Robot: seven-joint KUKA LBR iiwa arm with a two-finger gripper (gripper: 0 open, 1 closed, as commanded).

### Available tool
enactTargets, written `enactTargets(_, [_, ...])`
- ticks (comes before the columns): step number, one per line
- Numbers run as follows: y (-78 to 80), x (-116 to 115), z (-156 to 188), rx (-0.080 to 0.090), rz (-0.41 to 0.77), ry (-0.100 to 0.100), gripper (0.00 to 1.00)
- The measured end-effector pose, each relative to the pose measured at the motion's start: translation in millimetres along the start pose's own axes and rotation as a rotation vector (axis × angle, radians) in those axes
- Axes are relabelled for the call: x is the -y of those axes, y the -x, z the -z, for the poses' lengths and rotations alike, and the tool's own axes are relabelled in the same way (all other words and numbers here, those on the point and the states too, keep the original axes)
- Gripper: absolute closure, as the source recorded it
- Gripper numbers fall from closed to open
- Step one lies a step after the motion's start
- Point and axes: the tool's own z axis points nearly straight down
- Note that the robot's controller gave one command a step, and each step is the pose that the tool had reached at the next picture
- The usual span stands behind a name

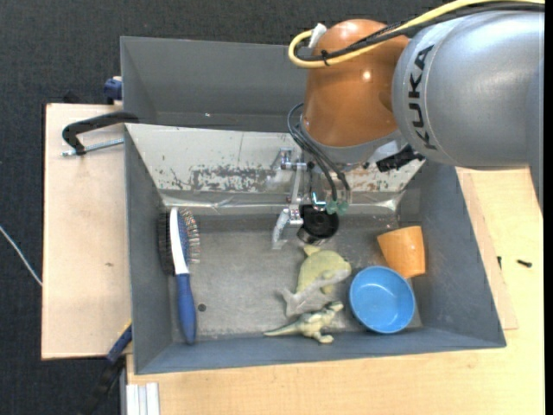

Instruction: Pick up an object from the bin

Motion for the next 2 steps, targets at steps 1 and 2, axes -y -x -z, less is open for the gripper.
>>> enactTargets(1, [-42.9, 58.4, 123.4, 0.019, -0.007, -0.001, 0.00])
enactTargets(2, [-23.2, 136.2, -87.4, 0.000, 0.248, -0.001, 0.00])
